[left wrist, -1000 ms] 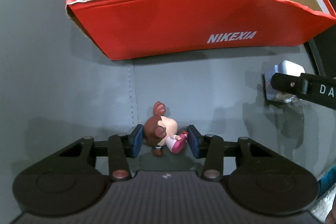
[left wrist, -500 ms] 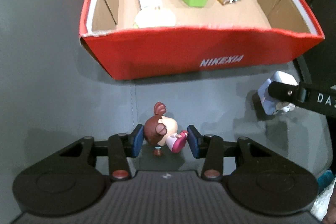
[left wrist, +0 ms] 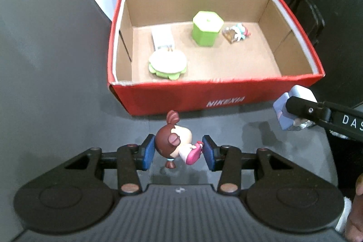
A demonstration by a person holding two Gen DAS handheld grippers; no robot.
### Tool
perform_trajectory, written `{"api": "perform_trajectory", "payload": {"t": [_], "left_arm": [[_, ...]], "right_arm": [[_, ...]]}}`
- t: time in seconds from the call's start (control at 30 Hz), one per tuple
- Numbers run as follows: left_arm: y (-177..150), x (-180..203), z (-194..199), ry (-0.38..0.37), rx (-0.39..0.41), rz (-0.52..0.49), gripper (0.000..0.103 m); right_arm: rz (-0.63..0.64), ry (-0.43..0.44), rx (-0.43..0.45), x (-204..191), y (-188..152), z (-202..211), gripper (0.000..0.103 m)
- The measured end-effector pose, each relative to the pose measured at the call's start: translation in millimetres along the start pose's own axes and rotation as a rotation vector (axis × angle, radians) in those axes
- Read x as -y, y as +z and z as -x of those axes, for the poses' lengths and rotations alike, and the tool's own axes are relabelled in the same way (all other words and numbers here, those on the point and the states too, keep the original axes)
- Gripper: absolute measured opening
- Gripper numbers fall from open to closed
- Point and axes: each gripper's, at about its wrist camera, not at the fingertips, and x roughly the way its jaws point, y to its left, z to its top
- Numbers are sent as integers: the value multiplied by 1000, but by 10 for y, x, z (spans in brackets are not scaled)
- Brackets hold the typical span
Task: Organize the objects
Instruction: 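Lift the doll with the left tool while the right tool lifts the cube charger, then carry the doll over the red box with the left tool while the right tool carries the cube charger in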
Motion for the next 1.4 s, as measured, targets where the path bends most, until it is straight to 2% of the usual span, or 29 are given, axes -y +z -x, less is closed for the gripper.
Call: {"api": "perform_trajectory", "payload": {"t": [0.3,0.77,1.07,1.4], "left_arm": [[75,-57,299,-35,106,33,44],[199,-144,615,-59,250,90,43],[322,-193,663,-79,294,113,43],[451,-263,564,-84,290,134,43]], "right_arm": [[50,12,56,-1,172,252,45],[123,43,89,-50,418,416,45],[185,55,95,-111,662,399,45],[253,71,80,-185,923,266,45]]}}
